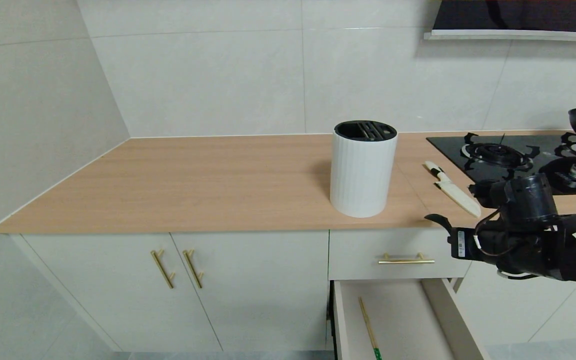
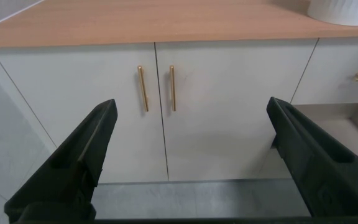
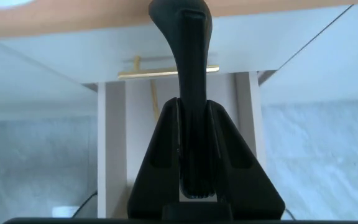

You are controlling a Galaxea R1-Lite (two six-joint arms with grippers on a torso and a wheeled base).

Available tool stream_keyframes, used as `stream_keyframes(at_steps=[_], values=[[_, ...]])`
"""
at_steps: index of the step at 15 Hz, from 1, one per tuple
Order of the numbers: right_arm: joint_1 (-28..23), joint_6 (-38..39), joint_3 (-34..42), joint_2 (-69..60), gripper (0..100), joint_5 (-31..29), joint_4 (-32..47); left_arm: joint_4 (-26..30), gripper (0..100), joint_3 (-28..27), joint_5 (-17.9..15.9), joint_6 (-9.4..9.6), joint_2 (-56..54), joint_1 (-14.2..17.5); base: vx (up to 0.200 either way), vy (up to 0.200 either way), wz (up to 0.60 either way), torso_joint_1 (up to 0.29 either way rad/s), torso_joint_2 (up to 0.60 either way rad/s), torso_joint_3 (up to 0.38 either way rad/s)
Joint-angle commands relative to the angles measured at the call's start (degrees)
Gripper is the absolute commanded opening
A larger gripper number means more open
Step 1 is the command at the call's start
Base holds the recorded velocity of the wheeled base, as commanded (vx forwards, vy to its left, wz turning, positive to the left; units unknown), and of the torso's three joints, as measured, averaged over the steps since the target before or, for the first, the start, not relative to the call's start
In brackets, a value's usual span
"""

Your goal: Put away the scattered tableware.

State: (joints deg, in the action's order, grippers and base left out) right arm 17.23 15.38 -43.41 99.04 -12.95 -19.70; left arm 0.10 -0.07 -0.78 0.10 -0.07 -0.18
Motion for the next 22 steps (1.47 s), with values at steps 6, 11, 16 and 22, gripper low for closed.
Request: stream_keyframes(at_steps=[6, 11, 16, 22], values=[[0.8, -0.2, 2.9, 0.9, 0, -0.5, -1.7, 0.0, 100, 0.0, 0.0, -0.01, 0.1, 0.0, 0.000, 0.000, 0.00, 0.000, 0.00, 0.000], [0.9, -0.2, 3.0, 1.4, 0, -0.4, -1.7, 0.0, 100, 0.0, 0.0, -0.01, 0.1, 0.0, 0.000, 0.000, 0.00, -0.074, 0.16, 0.098], [1.1, -0.2, 3.1, 2.7, 0, -0.4, -1.7, 0.0, 100, 0.0, 0.0, -0.01, 0.1, 0.0, 0.000, 0.000, 0.00, -0.205, 0.49, 0.279], [1.1, -0.2, 3.1, 3.6, 0, -0.4, -1.7, 0.0, 100, 0.1, 0.0, -0.01, 0.1, 0.0, 0.000, 0.000, 0.00, -0.189, 0.48, 0.286]])
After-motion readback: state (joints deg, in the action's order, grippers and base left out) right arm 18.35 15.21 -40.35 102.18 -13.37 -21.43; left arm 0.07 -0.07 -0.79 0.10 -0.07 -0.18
